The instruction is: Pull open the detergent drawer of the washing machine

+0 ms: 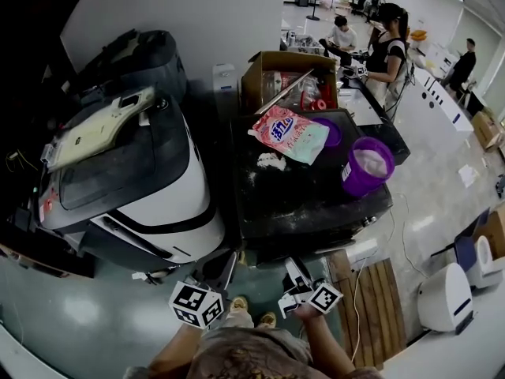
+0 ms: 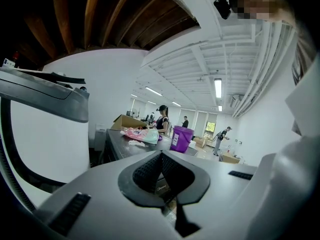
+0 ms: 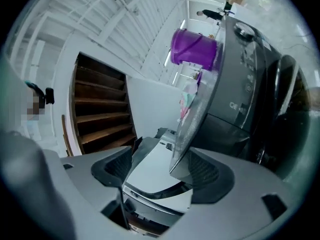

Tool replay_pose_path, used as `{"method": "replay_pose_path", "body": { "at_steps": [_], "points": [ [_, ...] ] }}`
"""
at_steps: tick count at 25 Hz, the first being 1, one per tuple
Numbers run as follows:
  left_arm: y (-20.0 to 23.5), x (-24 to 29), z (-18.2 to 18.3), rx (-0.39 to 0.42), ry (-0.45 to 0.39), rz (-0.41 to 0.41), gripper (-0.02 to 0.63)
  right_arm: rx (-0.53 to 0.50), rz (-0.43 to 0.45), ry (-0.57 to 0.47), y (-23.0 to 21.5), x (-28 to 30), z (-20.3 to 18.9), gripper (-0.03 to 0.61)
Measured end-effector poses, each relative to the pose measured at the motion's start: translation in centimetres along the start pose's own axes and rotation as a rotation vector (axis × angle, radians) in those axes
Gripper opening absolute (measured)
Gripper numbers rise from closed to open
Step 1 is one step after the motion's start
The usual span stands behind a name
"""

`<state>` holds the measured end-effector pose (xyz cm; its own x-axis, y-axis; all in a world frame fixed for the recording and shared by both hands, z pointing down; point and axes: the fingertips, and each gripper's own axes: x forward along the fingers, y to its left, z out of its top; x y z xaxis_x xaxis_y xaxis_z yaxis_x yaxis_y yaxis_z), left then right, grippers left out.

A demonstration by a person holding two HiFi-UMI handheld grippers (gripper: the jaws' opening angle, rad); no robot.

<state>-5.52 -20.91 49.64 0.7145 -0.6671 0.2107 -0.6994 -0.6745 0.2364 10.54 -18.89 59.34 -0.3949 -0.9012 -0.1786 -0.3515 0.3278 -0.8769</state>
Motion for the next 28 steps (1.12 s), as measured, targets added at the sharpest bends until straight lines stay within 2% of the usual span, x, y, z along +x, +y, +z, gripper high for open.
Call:
{"method": "replay_pose_path", "body": {
  "at_steps": [13,28],
  "points": [
    [0.4,-1.4,-1.0,0.009,0.043,0.027,0.02,0.162,-0.045,-0.052,-8.6,0.5,-2.3,0.341],
    [0.5,-3.1,-2.8,0.015,0.087,0.054,0.02,0.341,-0.031,-0.121,-14.3,1.8,-4.5,0.328]
  ]
}}
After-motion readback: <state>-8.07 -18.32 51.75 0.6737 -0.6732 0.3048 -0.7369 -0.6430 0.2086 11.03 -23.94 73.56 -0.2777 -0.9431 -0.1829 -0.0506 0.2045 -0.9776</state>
